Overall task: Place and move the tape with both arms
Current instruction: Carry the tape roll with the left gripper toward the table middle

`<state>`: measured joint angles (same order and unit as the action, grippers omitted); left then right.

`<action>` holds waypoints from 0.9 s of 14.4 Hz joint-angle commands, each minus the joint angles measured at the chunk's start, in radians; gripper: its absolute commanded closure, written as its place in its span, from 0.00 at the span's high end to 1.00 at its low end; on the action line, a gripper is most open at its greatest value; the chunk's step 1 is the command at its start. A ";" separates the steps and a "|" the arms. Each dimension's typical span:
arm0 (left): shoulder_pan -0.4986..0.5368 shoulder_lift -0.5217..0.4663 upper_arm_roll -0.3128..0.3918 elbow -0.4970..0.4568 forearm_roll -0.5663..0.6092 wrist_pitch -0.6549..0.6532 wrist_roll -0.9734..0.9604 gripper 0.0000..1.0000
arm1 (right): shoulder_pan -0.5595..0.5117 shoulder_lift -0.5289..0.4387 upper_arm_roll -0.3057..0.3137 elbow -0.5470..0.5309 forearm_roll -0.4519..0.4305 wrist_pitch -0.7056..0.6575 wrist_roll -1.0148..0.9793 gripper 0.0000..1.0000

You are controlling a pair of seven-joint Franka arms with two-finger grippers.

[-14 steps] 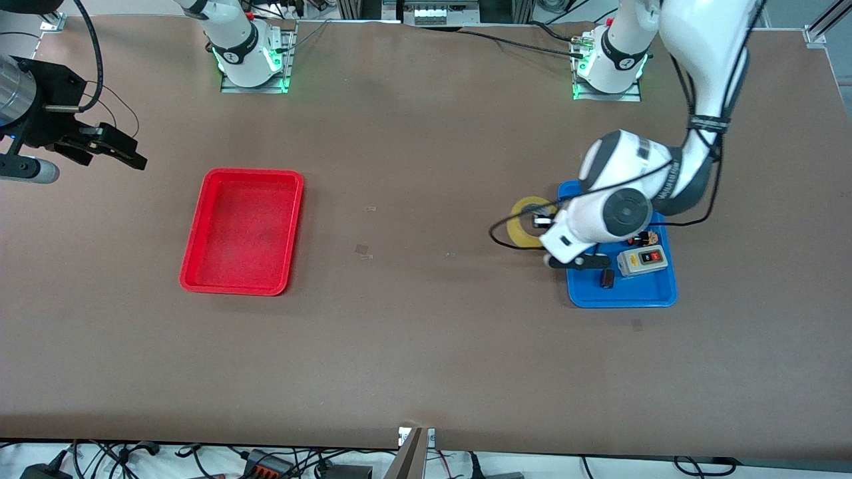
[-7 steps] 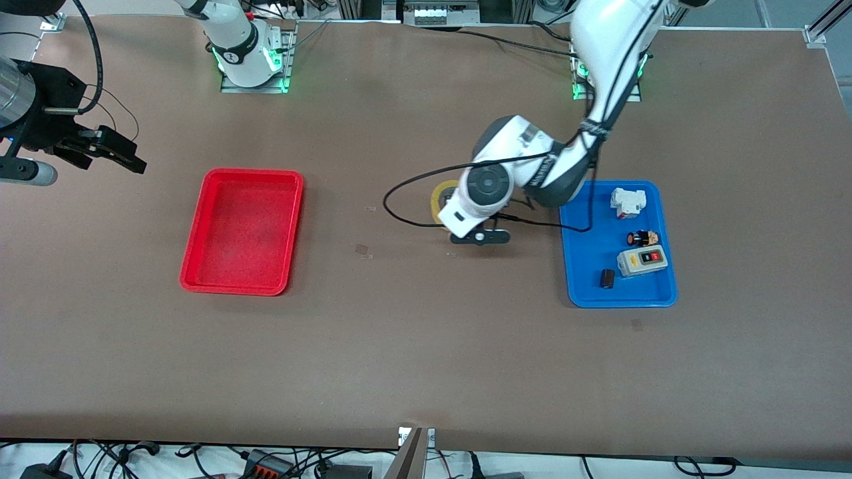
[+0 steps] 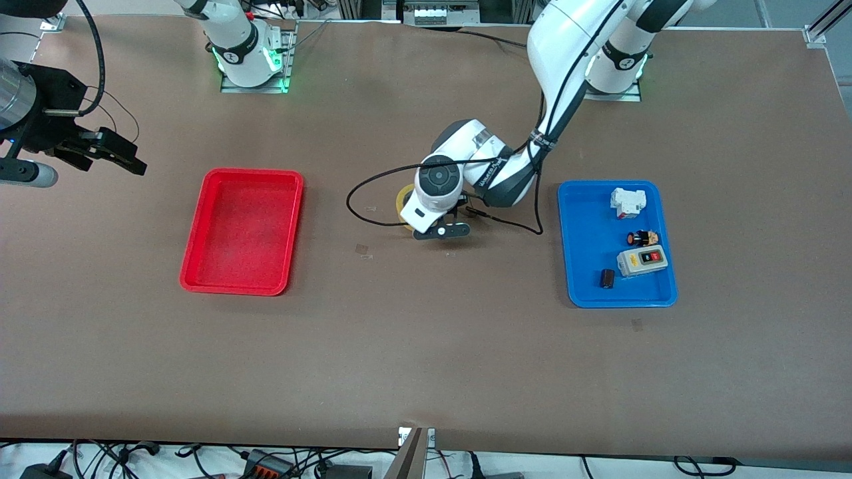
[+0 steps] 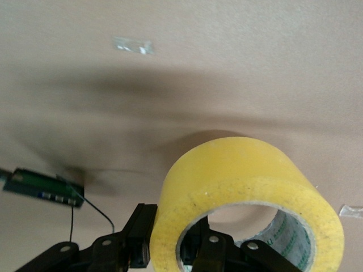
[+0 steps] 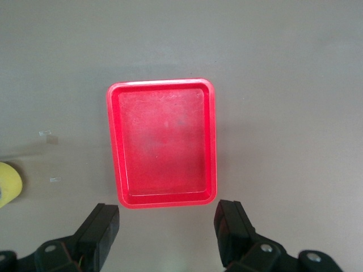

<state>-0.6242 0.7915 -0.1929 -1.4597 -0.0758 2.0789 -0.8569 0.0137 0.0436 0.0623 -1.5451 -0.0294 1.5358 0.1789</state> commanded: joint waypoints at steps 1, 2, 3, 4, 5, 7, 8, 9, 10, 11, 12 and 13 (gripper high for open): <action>-0.014 0.026 0.020 0.036 -0.005 0.023 -0.014 0.54 | -0.008 0.001 0.004 0.008 0.014 0.006 -0.018 0.99; -0.012 0.022 0.020 0.036 -0.004 0.023 -0.014 0.65 | -0.008 0.001 0.004 0.008 0.016 0.006 -0.018 0.99; -0.008 0.014 0.023 0.038 -0.004 0.020 -0.017 0.78 | -0.008 0.001 0.004 0.008 0.016 0.006 -0.018 0.99; -0.002 0.002 0.027 0.038 -0.004 0.013 -0.019 0.87 | -0.004 0.001 0.004 0.008 0.014 0.006 -0.018 0.99; 0.001 -0.009 0.041 0.038 -0.002 0.012 -0.017 0.95 | -0.004 0.001 0.005 0.008 0.016 0.006 -0.018 0.99; 0.003 -0.055 0.076 0.036 -0.002 -0.022 -0.017 1.00 | 0.000 0.001 0.008 0.008 0.016 0.006 -0.009 0.99; 0.009 -0.090 0.093 0.036 -0.001 -0.061 -0.011 1.00 | 0.003 0.002 0.011 0.005 0.016 0.009 -0.006 0.99; 0.026 -0.125 0.105 0.035 0.005 -0.113 -0.001 1.00 | 0.017 0.002 0.013 -0.001 0.016 0.023 -0.004 0.99; 0.056 -0.161 0.105 0.036 0.028 -0.172 0.034 1.00 | 0.052 0.004 0.013 -0.003 0.016 0.036 -0.001 0.98; 0.090 -0.196 0.104 0.036 0.042 -0.218 0.074 1.00 | 0.083 0.018 0.013 -0.003 0.016 0.046 0.001 0.98; 0.119 -0.227 0.104 0.036 0.042 -0.267 0.109 1.00 | 0.109 0.025 0.013 -0.003 0.016 0.056 0.016 0.98; 0.150 -0.259 0.104 0.036 0.042 -0.316 0.142 1.00 | 0.147 0.044 0.013 -0.003 0.016 0.075 0.080 0.98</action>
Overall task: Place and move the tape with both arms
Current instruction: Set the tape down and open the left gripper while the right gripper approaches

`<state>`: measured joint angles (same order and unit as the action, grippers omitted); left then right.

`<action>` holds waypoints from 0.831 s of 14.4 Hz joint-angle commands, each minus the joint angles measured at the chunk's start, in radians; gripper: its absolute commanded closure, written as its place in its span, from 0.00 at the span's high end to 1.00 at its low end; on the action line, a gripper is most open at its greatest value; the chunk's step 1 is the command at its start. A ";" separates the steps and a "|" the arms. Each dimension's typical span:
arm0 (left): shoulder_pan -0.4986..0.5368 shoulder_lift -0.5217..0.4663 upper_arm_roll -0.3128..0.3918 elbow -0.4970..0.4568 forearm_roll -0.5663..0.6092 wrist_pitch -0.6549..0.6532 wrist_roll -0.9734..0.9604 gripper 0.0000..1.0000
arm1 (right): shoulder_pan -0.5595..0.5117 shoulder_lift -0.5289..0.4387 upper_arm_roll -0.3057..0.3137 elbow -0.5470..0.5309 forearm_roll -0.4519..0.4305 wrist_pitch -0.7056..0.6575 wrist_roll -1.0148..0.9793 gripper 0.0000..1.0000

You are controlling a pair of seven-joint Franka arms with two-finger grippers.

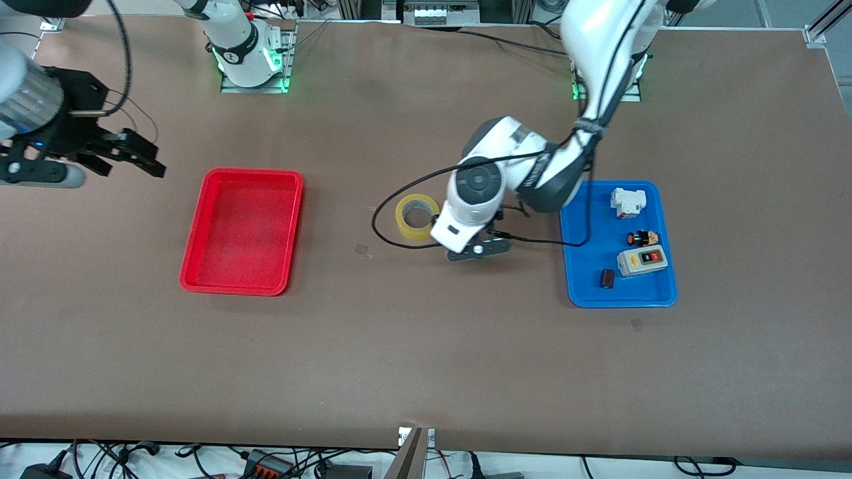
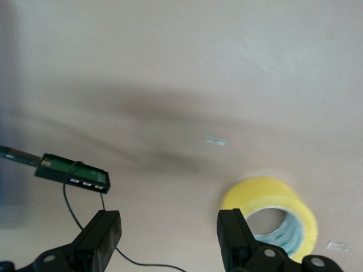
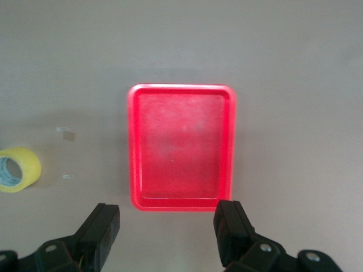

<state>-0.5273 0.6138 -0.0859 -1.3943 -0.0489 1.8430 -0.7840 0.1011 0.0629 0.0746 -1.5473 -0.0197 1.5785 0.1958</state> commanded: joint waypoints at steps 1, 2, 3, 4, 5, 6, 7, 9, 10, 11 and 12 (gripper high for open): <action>0.091 -0.109 -0.003 -0.029 0.017 -0.121 0.104 1.00 | 0.099 0.044 0.001 0.000 0.006 0.052 0.136 0.98; 0.130 -0.143 -0.003 -0.029 0.015 -0.175 0.158 1.00 | 0.142 0.064 0.001 0.000 0.006 0.076 0.210 0.98; 0.166 -0.170 -0.002 -0.026 0.017 -0.220 0.208 1.00 | 0.178 0.087 0.001 0.001 0.006 0.098 0.273 0.98; 0.208 -0.202 -0.002 -0.025 0.017 -0.264 0.260 1.00 | 0.221 0.112 0.001 0.001 0.006 0.126 0.328 0.98; 0.263 -0.235 -0.002 -0.025 0.017 -0.304 0.317 1.00 | 0.268 0.145 0.001 0.001 0.006 0.161 0.380 0.98; 0.317 -0.258 -0.003 -0.017 0.017 -0.342 0.380 1.00 | 0.307 0.172 0.001 0.001 0.006 0.196 0.419 0.98; 0.351 -0.272 -0.002 0.006 0.017 -0.379 0.438 1.00 | 0.343 0.195 0.001 0.001 0.004 0.228 0.454 0.98; 0.430 -0.275 -0.002 0.085 0.017 -0.480 0.527 1.00 | 0.422 0.267 0.001 0.001 0.001 0.322 0.514 0.98; 0.458 -0.275 -0.002 0.127 0.014 -0.528 0.549 1.00 | 0.457 0.303 0.001 0.001 -0.005 0.363 0.566 0.98; 0.495 -0.275 -0.006 0.161 0.012 -0.562 0.577 1.00 | 0.498 0.351 0.001 0.003 -0.011 0.414 0.626 0.98; 0.528 -0.273 -0.014 0.191 0.012 -0.576 0.626 1.00 | 0.535 0.391 -0.001 0.003 -0.019 0.463 0.655 0.98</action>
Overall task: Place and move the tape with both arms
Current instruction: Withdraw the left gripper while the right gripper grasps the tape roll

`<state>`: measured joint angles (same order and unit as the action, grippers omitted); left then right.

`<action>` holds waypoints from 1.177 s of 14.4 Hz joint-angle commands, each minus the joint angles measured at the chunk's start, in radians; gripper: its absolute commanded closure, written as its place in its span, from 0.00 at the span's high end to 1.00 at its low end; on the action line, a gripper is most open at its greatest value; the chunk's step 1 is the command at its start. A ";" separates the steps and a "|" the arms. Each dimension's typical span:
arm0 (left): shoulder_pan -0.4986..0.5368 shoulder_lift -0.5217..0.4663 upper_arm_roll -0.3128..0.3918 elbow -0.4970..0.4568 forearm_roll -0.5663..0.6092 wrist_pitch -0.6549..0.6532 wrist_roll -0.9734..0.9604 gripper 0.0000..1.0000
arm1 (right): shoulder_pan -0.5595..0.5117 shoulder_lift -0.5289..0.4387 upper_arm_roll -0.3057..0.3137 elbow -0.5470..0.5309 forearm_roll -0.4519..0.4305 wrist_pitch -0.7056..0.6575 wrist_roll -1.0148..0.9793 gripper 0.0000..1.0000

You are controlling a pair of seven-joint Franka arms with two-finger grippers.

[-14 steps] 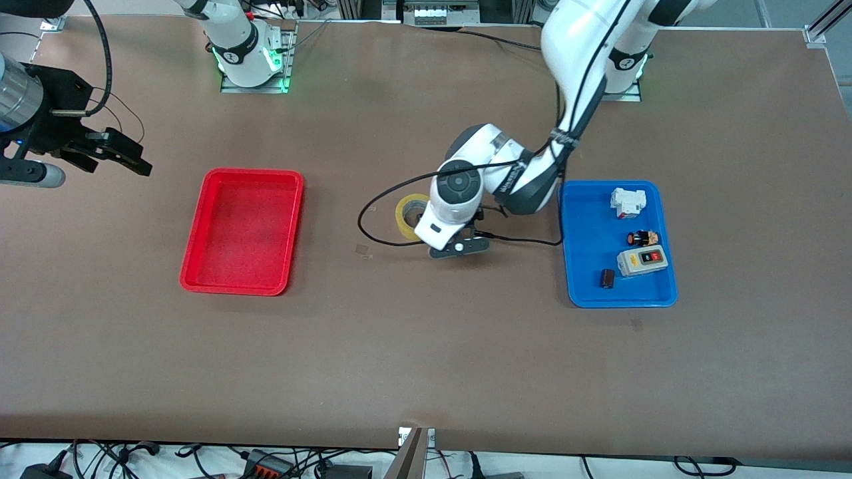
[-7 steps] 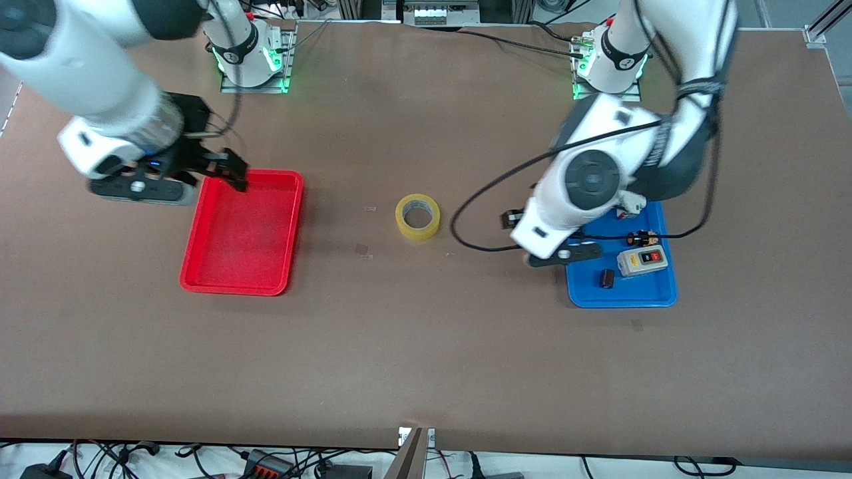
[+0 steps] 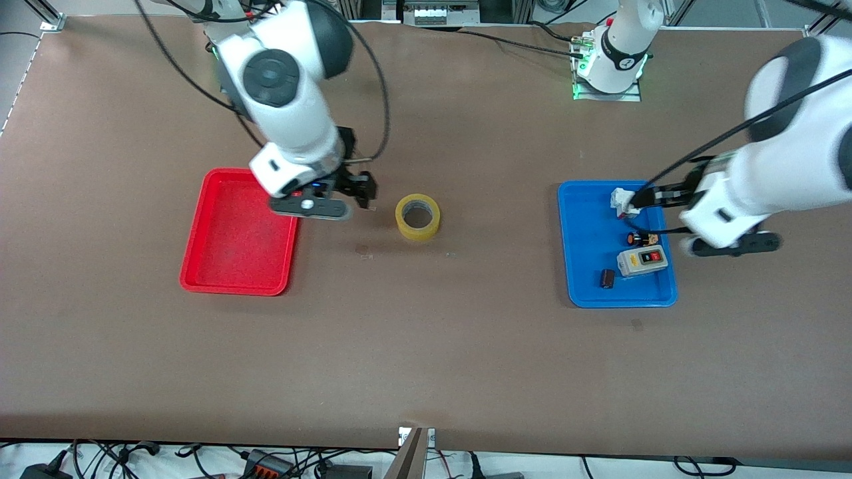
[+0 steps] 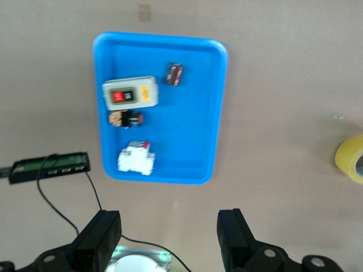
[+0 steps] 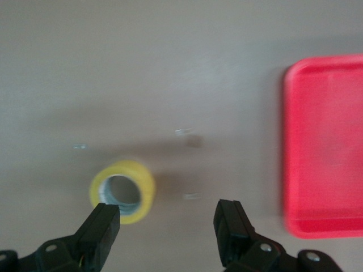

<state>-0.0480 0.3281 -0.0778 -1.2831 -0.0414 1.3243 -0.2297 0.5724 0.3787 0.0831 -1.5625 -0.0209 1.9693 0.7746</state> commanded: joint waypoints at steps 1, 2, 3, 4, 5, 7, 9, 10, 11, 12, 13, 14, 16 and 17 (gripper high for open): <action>0.057 0.012 -0.011 0.091 0.005 -0.059 0.114 1.00 | 0.093 0.116 -0.009 0.018 -0.030 0.112 0.086 0.98; 0.068 0.009 -0.010 0.091 0.003 -0.059 0.133 1.00 | 0.113 0.149 -0.011 0.018 -0.034 0.143 0.086 0.98; 0.095 0.005 -0.010 0.084 -0.005 -0.054 0.138 1.00 | 0.142 0.182 -0.011 0.018 -0.036 0.176 0.086 0.98; 0.091 -0.021 0.006 0.076 0.003 -0.047 0.144 1.00 | 0.167 0.215 -0.013 0.018 -0.045 0.207 0.086 0.98; 0.073 -0.032 0.032 0.068 0.000 -0.037 0.144 1.00 | 0.184 0.242 -0.013 0.018 -0.063 0.230 0.088 0.98; 0.054 -0.099 0.050 -0.022 -0.005 0.082 0.144 1.00 | 0.204 0.287 -0.013 0.019 -0.076 0.290 0.103 0.98; 0.008 -0.194 0.069 -0.164 -0.003 0.180 0.145 1.00 | 0.225 0.327 -0.016 0.021 -0.086 0.333 0.117 0.98; -0.009 -0.219 0.082 -0.201 0.000 0.197 0.147 1.00 | 0.228 0.341 -0.016 0.021 -0.096 0.335 0.118 0.98; -0.009 -0.230 0.085 -0.211 -0.002 0.199 0.147 1.00 | 0.234 0.348 -0.016 0.021 -0.106 0.335 0.124 0.98; -0.007 -0.231 0.085 -0.211 -0.008 0.196 0.144 1.00 | 0.234 0.358 -0.016 0.025 -0.114 0.336 0.129 0.98; -0.007 -0.231 0.085 -0.213 -0.008 0.187 0.141 1.00 | 0.234 0.364 -0.016 0.025 -0.123 0.336 0.129 0.96; -0.007 -0.231 0.082 -0.210 -0.008 0.176 0.127 1.00 | 0.234 0.370 -0.017 0.025 -0.138 0.342 0.129 0.95; 0.011 -0.230 0.084 -0.197 -0.009 0.142 0.144 1.00 | 0.234 0.388 -0.017 0.025 -0.155 0.408 0.129 0.94; 0.013 -0.228 0.082 -0.199 -0.009 0.139 0.144 1.00 | 0.234 0.400 -0.017 0.025 -0.159 0.419 0.129 0.91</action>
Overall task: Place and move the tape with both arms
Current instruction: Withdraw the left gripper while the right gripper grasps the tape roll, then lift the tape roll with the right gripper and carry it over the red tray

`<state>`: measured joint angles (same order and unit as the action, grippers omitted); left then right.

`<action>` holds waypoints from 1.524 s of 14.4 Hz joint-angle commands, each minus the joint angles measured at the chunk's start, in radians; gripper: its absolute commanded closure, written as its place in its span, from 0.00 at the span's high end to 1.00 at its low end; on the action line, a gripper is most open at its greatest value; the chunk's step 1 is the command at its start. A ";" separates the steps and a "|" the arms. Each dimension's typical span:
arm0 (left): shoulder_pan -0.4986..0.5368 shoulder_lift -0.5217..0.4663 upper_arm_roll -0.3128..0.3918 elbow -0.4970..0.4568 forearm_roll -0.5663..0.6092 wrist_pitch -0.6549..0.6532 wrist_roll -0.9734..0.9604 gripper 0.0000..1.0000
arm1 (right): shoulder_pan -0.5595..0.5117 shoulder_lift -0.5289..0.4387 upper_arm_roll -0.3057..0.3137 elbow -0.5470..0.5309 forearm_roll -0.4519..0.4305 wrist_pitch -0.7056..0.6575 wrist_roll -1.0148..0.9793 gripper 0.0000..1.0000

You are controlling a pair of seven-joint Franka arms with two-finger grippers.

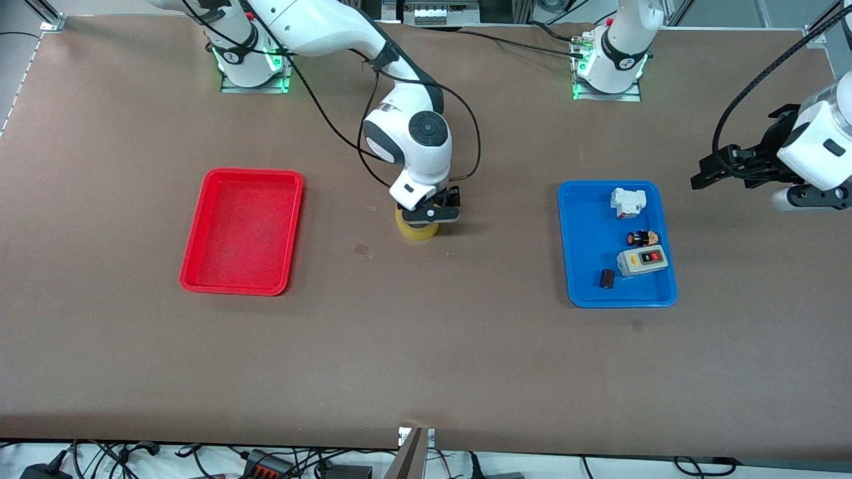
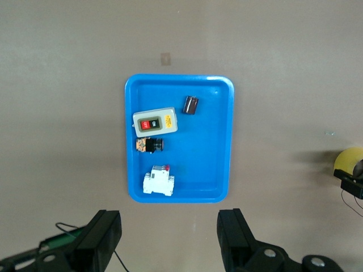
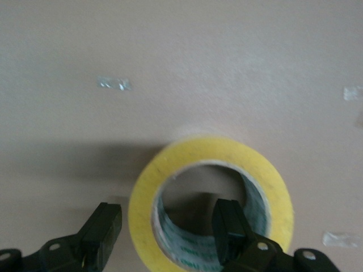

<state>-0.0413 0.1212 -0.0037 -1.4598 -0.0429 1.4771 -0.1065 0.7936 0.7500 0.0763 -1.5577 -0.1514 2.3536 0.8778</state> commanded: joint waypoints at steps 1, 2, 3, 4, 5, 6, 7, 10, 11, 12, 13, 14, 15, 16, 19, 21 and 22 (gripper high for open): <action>0.005 -0.021 0.002 -0.022 -0.008 -0.014 0.021 1.00 | 0.013 0.035 -0.010 0.021 -0.033 0.036 0.026 0.86; 0.004 -0.021 0.001 -0.025 -0.008 -0.014 0.021 1.00 | 0.013 0.040 -0.010 0.021 -0.043 0.036 0.024 0.78; 0.004 -0.021 -0.001 -0.025 -0.008 -0.014 0.021 1.00 | 0.012 0.042 -0.010 0.021 -0.056 0.036 0.024 0.62; 0.004 -0.021 0.001 -0.025 -0.008 -0.014 0.022 1.00 | 0.012 0.042 -0.010 0.021 -0.060 0.036 0.024 0.44; 0.006 -0.021 -0.001 -0.025 -0.008 -0.014 0.022 1.00 | 0.010 0.040 -0.010 0.021 -0.060 0.036 0.023 0.24; 0.006 -0.021 -0.001 -0.027 -0.008 -0.014 0.022 1.00 | 0.009 0.039 -0.010 0.021 -0.062 0.036 0.020 0.12; 0.005 -0.021 -0.001 -0.027 -0.008 -0.014 0.022 1.00 | 0.004 0.032 -0.010 0.022 -0.060 0.036 0.018 0.04; 0.003 -0.021 -0.001 -0.028 -0.008 -0.014 0.022 1.00 | -0.013 0.003 -0.012 0.038 -0.057 0.024 0.017 0.02; -0.002 -0.021 -0.002 -0.031 -0.008 -0.015 0.021 1.00 | -0.023 -0.020 -0.012 0.036 -0.057 0.004 0.014 0.01; -0.005 -0.021 -0.002 -0.031 -0.008 -0.017 0.021 1.00 | -0.045 -0.052 -0.012 0.034 -0.057 -0.020 0.009 0.01; -0.005 -0.021 -0.002 -0.031 -0.008 -0.015 0.021 1.00 | -0.078 -0.088 -0.012 0.028 -0.057 -0.051 0.006 0.01; -0.006 -0.020 -0.002 -0.031 -0.008 -0.015 0.021 1.00 | -0.109 -0.130 -0.012 0.022 -0.056 -0.101 0.001 0.01; -0.006 -0.021 -0.002 -0.031 -0.008 -0.015 0.021 1.00 | -0.147 -0.164 -0.009 0.021 -0.054 -0.164 -0.008 0.01; -0.006 -0.021 -0.002 -0.033 -0.008 -0.017 0.021 1.00 | -0.178 -0.194 -0.004 0.016 -0.053 -0.215 -0.022 0.01; -0.008 -0.020 -0.002 -0.033 -0.008 -0.017 0.021 1.00 | -0.267 -0.268 -0.004 -0.010 -0.043 -0.318 -0.058 0.01; -0.008 -0.018 -0.002 -0.033 -0.008 -0.017 0.021 1.00 | -0.348 -0.331 -0.001 -0.079 -0.007 -0.323 -0.158 0.00; -0.009 -0.017 -0.002 -0.031 -0.006 -0.017 0.021 1.00 | -0.375 -0.365 -0.003 -0.126 0.030 -0.321 -0.239 0.00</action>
<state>-0.0466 0.1214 -0.0078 -1.4743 -0.0433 1.4657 -0.1053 0.4837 0.4776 0.0523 -1.5679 -0.1706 2.0321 0.7471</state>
